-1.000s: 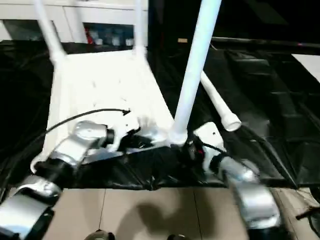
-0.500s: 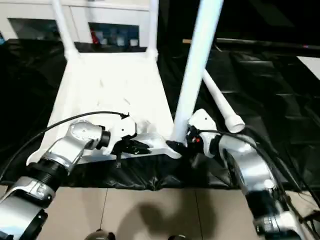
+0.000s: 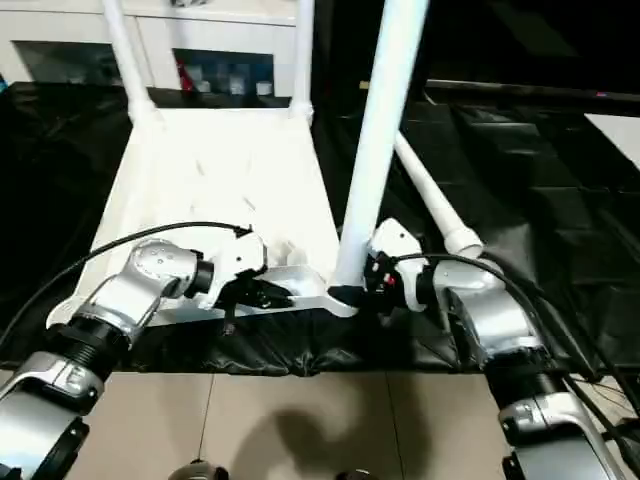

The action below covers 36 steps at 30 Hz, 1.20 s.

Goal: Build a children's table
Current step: Rotate leg to tighten

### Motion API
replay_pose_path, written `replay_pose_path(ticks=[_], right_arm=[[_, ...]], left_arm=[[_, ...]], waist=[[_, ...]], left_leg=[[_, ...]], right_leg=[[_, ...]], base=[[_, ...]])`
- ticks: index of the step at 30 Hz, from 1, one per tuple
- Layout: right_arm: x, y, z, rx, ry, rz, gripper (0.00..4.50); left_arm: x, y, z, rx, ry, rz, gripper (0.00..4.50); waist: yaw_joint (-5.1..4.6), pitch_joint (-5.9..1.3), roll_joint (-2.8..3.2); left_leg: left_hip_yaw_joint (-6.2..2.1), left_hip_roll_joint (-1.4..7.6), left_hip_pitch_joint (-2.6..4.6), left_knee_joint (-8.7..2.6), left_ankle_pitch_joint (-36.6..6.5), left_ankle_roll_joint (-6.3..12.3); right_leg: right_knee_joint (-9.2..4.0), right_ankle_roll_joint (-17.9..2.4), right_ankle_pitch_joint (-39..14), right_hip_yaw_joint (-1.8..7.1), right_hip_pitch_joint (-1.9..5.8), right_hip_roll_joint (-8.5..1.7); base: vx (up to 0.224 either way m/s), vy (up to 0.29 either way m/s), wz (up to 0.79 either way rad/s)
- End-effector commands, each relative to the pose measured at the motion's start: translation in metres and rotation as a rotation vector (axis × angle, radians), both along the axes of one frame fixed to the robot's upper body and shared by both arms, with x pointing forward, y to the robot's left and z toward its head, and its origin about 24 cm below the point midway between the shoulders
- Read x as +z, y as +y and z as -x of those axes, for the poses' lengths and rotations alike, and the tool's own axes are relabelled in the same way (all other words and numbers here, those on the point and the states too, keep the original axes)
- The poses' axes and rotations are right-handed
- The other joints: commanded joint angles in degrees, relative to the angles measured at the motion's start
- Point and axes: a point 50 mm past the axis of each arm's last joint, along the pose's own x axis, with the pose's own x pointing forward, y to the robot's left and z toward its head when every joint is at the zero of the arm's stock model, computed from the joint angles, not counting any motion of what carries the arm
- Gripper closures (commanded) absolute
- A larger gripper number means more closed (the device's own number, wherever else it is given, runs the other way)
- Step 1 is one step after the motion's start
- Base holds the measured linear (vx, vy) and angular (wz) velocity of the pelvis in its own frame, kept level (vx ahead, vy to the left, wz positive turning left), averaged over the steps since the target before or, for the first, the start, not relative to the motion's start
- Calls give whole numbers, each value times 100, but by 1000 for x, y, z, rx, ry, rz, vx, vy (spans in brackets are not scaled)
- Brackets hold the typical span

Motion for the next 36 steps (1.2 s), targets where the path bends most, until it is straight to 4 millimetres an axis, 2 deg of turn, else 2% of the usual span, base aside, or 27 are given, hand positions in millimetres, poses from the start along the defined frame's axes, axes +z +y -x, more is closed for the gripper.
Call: replay_pose_path(ticks=[1,5,8,11,12,13,14,16,17,19,20,21,22,23,24,25,26,29,31,33,34,36], right_arm=[[-4,2,-3,-34,16,-15,188],[-11,4,-4,-130,16,-66,189],[-22,11,-6,-288,14,-100,191],[-29,15,-7,-383,8,-109,191],[-36,24,-11,-539,21,-155,192],[-36,24,-11,-539,21,-155,192],[-39,30,-13,-623,42,-187,192],[-45,53,-19,-820,100,-275,192],[-45,53,-19,-820,100,-275,193],[-43,64,-22,-846,105,-308,193],[-39,75,-23,-830,83,-330,193],[-35,84,-25,-817,56,-351,193],[-32,88,-26,-812,33,-361,193],[-31,88,-26,-813,24,-363,193],[-29,86,-26,-810,15,-376,147],[-29,86,-26,-809,13,-378,147],[-27,81,-26,-796,0,-384,136],[-25,76,-26,-787,-16,-381,117],[-21,64,-25,-746,-56,-355,98],[-19,55,-23,-710,-83,-332,98],[-18,43,-21,-661,-101,-301,98],[-16,27,-17,-562,-108,-266,98]], left_arm=[[3,-12,-1,-34,-10,-1,450],[5,-18,-9,61,-19,15,450],[8,-30,-19,188,-43,34,450],[9,-39,-23,248,-54,52,450],[11,-50,-27,321,-61,80,450],[11,-50,-27,321,-61,80,450],[12,-57,-28,354,-56,97,450],[12,-74,-28,407,-68,116,450],[12,-74,-28,407,-68,116,450],[9,-77,-27,404,-83,106,450],[7,-78,-26,391,-89,95,450],[6,-78,-25,382,-91,89,450],[6,-77,-24,368,-95,88,450],[6,-76,-24,362,-98,89,450],[7,-73,-25,353,-102,90,450],[7,-72,-25,349,-103,92,450],[8,-69,-25,332,-109,101,450],[8,-67,-24,319,-112,104,450],[7,-61,-22,279,-106,113,450],[7,-58,-19,238,-105,123,450],[6,-54,-15,190,-94,133,450],[5,-47,-10,120,-68,137,450]], waist=[[-14,-423,-34],[-27,-405,-52],[-53,-399,-63],[-86,-400,-80],[-118,-401,-77],[-118,-401,-77],[-154,-400,-83],[-210,-400,-54],[-259,-411,-54],[-283,-414,-40],[-308,-428,-18],[-313,-430,-15],[-307,-434,-34],[-302,-433,-28],[-300,-429,-29],[-300,-429,-29],[-301,-436,-61],[-271,-446,-48],[-258,-445,-67],[-231,-454,-54],[-230,-471,-73],[-176,-462,-69]], left_leg=[[-80,135,92,-379,-1787,107],[-94,120,123,-379,-1983,48],[-102,110,126,-378,-2012,6],[-129,94,117,-379,-2085,12],[-123,87,115,-373,-2089,17],[-123,87,115,-373,-2089,17],[-133,70,132,-367,-2178,12],[-153,70,112,-374,-2227,-18],[-172,66,97,-386,-2264,-38],[-171,72,99,-397,-2295,-1],[-171,82,74,-416,-2258,19],[-172,83,63,-423,-2242,27],[-160,85,56,-431,-2183,48],[-153,88,62,-433,-2141,67],[-140,86,66,-433,-2126,90],[-140,86,66,-433,-2126,90],[-126,82,47,-432,-2052,131],[-109,90,61,-422,-1860,182],[-91,92,53,-416,-1754,232],[-98,109,53,-418,-1643,261],[-85,112,50,-405,-1512,301],[-50,117,83,-384,-1424,415]], right_leg=[[-450,-1091,-2163,212,231,-292],[-511,-969,-2628,191,202,-300],[-538,-862,-2855,181,174,-296],[-592,-713,-3153,140,185,-311],[-600,-705,-3155,143,164,-305],[-600,-705,-3155,143,164,-305],[-633,-661,-3288,117,148,-296],[-630,-669,-3326,108,140,-315],[-634,-634,-3332,86,165,-306],[-644,-626,-3213,86,169,-291],[-623,-711,-2887,95,189,-297],[-617,-738,-2805,95,199,-298],[-604,-788,-2635,104,210,-299],[-584,-860,-2482,118,208,-295],[-572,-915,-2366,131,209,-287],[-572,-915,-2366,131,209,-287],[-555,-949,-2256,143,232,-288],[-524,-1023,-2063,165,233,-296],[-513,-1060,-1931,173,241,-292],[-482,-1114,-1749,173,258,-293],[-456,-1186,-1538,179,273,-291],[-449,-1287,-1422,194,259,-291]], base=[[0,0,0],[0,0,0],[0,0,0],[0,0,0],[0,0,0],[0,0,0],[0,0,0],[0,0,0],[0,0,0],[0,0,0],[0,0,0],[0,0,0],[0,0,0],[0,0,0],[0,0,0],[0,0,0],[0,0,0],[0,0,0],[0,0,0],[0,0,0],[0,0,0],[0,0,0]])
